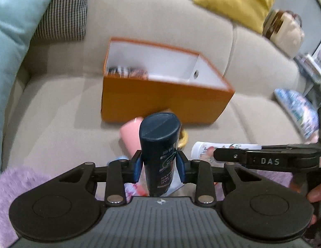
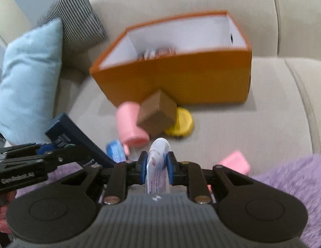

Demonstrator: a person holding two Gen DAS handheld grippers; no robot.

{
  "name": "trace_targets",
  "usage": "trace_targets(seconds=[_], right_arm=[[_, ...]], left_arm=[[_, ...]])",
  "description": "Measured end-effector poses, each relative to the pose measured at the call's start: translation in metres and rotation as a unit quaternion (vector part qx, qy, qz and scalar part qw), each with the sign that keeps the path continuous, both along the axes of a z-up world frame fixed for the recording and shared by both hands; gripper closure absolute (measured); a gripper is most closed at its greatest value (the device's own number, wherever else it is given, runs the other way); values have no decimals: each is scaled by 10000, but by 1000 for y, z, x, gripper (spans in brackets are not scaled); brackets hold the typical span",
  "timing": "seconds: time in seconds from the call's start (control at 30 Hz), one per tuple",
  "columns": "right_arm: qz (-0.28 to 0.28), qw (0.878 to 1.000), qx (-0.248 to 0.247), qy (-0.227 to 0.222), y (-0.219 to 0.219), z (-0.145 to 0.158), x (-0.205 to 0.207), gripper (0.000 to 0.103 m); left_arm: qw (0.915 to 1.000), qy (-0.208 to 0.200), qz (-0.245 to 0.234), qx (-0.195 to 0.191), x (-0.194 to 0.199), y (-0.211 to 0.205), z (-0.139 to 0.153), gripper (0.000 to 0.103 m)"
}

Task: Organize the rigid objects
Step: 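Carry the bottle with the left tool while the right tool carries the tube into the box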

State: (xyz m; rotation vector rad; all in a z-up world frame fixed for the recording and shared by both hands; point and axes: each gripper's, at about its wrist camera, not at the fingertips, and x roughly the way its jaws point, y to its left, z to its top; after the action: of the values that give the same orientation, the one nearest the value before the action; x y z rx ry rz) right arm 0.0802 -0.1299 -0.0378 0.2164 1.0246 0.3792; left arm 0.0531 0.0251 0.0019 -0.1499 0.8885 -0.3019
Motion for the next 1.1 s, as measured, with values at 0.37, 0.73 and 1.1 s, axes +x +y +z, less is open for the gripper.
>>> trace_targets(seconds=[0.37, 0.73, 1.1], right_arm=[[-246, 9967, 228, -735, -17, 64, 73, 83], [-717, 9974, 81, -89, -21, 9, 206, 83], [-1034, 9935, 203, 433, -22, -49, 256, 82]], left_arm=[[9973, -290, -530, -409, 90, -17, 74, 65], [9927, 710, -973, -86, 238, -52, 13, 65], [9823, 1496, -1061, -389, 307, -59, -80, 65]])
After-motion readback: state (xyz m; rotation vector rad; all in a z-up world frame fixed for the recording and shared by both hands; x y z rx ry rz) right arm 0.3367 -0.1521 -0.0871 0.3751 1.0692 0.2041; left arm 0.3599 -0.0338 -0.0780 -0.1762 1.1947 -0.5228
